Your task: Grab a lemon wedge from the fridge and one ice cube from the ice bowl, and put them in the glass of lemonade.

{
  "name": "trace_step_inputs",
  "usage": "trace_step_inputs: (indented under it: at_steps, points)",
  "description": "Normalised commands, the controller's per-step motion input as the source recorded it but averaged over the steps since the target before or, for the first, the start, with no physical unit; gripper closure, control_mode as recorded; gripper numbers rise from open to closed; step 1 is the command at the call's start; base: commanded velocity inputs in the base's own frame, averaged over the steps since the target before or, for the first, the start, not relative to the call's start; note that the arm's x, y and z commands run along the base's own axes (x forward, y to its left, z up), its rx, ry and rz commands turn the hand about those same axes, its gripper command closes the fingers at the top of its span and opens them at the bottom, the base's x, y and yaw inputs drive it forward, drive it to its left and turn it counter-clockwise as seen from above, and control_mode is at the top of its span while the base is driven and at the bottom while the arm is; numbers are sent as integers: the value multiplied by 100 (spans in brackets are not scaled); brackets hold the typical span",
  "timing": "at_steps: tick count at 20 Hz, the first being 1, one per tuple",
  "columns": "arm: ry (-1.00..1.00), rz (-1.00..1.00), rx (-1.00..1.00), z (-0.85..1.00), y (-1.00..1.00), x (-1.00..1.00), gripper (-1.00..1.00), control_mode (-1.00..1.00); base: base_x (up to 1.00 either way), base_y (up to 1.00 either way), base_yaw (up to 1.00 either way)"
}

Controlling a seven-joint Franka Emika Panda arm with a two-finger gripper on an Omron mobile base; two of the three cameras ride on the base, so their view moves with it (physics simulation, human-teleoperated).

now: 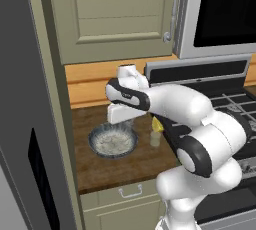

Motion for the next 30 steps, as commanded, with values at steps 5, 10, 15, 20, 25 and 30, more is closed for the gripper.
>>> trace_step_inputs:
  at_steps: [5,10,15,20,25,30]
  points:
    - [-12,-5,5,-1,-70,-34,100,-100,0,0,0]
    - [-25,-4,0,9,-56,-37,100,-100,0,0,0]
    - [10,-2,-7,-19,-7,41,100,-100,0,0,0]
    - [1,-2,-2,6,-14,13,100,-100,0,0,0]
    - [-7,-8,0,35,-42,-18,100,-100,0,0,0]
    - [-7,-9,-1,5,-39,0,100,-100,0,0,0]
